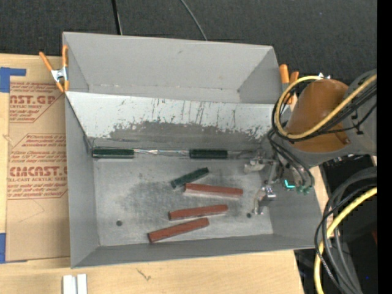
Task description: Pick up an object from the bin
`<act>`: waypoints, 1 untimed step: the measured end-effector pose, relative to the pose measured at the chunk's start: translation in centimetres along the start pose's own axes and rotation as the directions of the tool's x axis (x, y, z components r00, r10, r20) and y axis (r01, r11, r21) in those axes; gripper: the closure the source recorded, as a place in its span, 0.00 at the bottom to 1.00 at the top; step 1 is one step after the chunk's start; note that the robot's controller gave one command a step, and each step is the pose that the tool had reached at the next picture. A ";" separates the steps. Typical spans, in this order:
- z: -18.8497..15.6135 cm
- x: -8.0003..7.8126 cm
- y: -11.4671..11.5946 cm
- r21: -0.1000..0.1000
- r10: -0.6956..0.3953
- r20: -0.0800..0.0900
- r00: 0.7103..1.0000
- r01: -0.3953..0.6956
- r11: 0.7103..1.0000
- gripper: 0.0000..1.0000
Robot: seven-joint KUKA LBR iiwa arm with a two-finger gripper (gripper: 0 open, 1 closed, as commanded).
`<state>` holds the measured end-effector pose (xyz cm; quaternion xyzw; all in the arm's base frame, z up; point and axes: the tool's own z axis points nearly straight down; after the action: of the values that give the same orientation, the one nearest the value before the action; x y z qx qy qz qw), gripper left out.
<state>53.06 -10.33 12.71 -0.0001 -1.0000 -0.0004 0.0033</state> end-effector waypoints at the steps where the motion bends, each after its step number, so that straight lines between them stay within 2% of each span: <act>1: -0.4 -0.2 0.0 0.001 -0.001 0.007 1.000 0.001 1.000 0.00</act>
Offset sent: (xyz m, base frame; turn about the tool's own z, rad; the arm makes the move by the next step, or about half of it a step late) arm 0.0225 0.0586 -0.0571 -0.1828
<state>53.28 -10.31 13.12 0.0004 -1.0000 0.0002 -0.0003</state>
